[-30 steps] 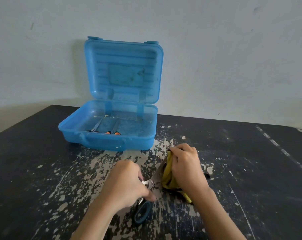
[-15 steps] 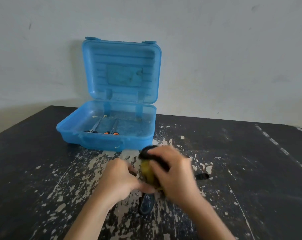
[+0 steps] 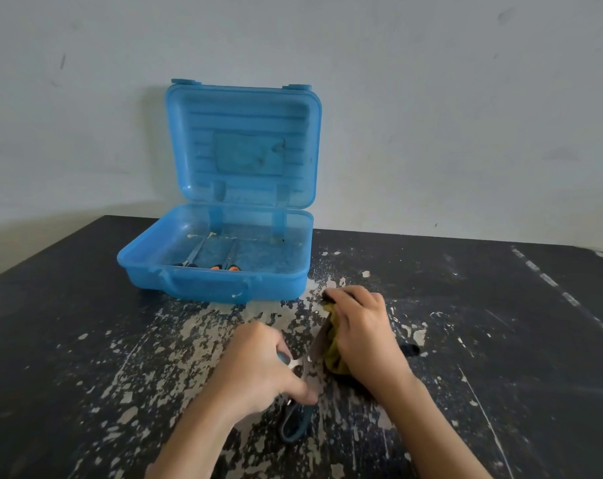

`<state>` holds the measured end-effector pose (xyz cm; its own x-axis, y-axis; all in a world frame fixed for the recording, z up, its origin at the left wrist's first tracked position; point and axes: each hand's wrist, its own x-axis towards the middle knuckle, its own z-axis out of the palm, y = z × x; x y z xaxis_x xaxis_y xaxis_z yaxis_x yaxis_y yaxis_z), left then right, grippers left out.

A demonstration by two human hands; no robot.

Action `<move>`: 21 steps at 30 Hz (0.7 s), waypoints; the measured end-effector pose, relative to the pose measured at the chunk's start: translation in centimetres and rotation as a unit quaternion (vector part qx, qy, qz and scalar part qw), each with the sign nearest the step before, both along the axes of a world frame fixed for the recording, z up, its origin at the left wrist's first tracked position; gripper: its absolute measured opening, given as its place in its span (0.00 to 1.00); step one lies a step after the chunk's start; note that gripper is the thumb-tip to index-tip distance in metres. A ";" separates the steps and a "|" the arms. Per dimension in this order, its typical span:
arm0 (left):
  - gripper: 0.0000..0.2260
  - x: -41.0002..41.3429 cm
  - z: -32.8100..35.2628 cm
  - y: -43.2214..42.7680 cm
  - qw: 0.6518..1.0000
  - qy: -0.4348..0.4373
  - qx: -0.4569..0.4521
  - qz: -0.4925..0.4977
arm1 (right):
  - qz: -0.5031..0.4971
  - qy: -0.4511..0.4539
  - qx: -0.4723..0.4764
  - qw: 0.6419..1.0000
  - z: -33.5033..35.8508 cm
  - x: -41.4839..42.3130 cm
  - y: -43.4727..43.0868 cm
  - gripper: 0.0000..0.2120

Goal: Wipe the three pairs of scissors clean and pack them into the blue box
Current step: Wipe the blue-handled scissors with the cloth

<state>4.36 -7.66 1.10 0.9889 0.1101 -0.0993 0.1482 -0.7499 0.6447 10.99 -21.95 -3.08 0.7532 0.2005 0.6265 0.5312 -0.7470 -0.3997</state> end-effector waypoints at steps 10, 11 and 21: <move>0.23 0.6 -0.9 0.9 0.947 -0.005 -0.306 0.099 | -0.019 0.024 0.241 0.970 3.4 -2.6 -0.8 0.14; 0.23 0.6 -0.8 0.7 0.926 0.005 -0.356 0.122 | 0.019 0.018 0.214 0.976 3.3 -3.3 0.1 0.14; 0.31 0.5 -0.5 -0.7 0.856 -0.037 -0.443 0.264 | 0.159 0.063 0.142 0.975 1.1 -5.2 2.9 0.16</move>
<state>4.85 -8.40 0.61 0.8315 0.4584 -0.3139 0.2496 0.1967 0.9482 5.76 -19.03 -1.99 0.7563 0.2685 0.5967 0.6509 -0.4013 -0.6444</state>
